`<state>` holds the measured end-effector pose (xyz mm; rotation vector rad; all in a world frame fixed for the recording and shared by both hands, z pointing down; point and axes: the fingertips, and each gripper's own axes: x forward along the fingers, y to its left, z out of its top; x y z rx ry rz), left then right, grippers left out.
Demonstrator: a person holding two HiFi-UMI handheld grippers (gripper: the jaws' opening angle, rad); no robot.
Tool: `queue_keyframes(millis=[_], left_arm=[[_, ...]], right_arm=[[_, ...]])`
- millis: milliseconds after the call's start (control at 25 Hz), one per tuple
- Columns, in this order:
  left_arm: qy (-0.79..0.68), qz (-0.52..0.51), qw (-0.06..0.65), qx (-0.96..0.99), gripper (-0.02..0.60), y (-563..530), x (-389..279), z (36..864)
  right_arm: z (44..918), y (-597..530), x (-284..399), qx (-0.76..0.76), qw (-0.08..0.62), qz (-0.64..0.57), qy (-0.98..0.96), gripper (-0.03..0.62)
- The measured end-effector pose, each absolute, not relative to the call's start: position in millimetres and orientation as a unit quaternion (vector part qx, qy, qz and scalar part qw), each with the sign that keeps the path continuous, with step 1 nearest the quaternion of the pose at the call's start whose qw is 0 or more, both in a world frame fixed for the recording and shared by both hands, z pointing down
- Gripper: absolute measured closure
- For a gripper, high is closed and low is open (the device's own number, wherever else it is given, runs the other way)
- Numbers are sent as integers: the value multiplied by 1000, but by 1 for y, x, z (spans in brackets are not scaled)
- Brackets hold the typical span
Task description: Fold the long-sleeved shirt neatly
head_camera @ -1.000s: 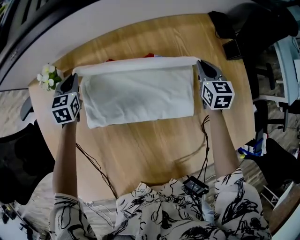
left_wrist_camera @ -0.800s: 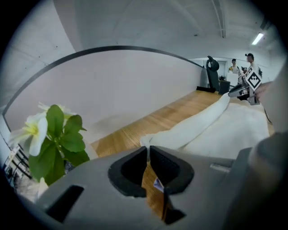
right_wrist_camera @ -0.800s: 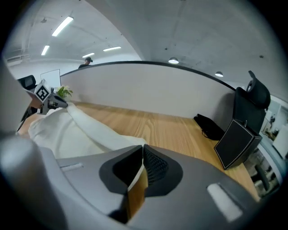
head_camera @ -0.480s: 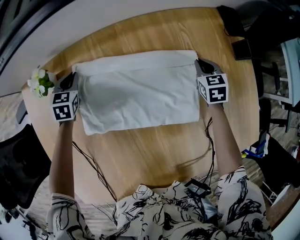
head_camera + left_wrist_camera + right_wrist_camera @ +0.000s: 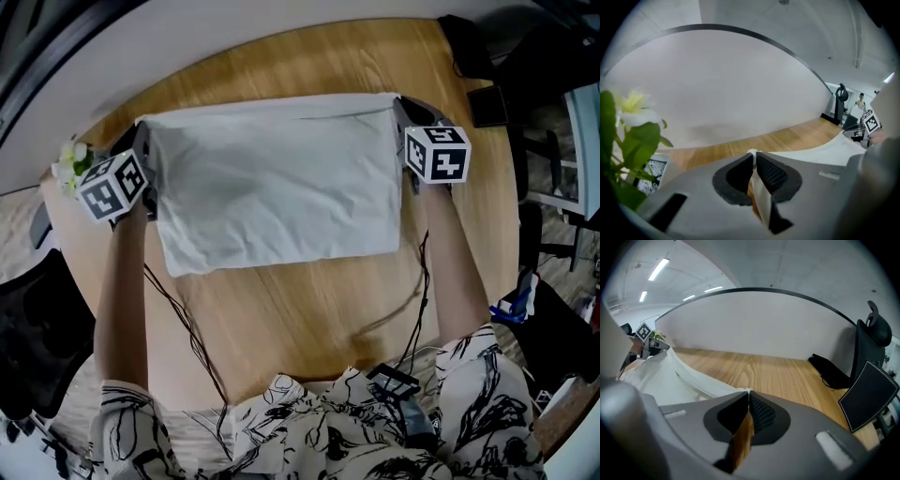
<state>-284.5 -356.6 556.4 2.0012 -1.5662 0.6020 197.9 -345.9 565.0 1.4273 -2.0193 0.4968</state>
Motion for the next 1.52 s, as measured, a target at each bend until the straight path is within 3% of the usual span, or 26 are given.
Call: queue_keyframes(millis=[280, 400, 600, 760, 880, 960, 1080, 1520], left_arm=[[-583, 218, 294, 725, 527, -380, -282, 563], [-581, 211, 301, 726, 461, -382, -284, 565], [-562, 159, 277, 763, 331, -384, -275, 543], [-505, 166, 179, 828, 313, -367, -235, 503], [-426, 259, 38, 866, 318, -341, -192, 478], [-373, 317, -20, 872, 321, -319, -174, 473], [-342, 335, 34, 877, 316, -275, -178, 479], [-428, 340, 224, 807, 318, -75, -279, 524]], right_arm=[[578, -363, 199, 539, 309, 218, -752, 569], [576, -364, 200, 538, 304, 224, -754, 561], [555, -370, 219, 570, 225, 251, -749, 442], [499, -374, 212, 557, 190, 148, -795, 426], [472, -364, 184, 480, 258, 39, -838, 418], [475, -345, 157, 399, 312, 18, -862, 416], [480, -297, 132, 341, 338, 45, -876, 384], [512, -107, 159, 436, 293, 212, -824, 321]])
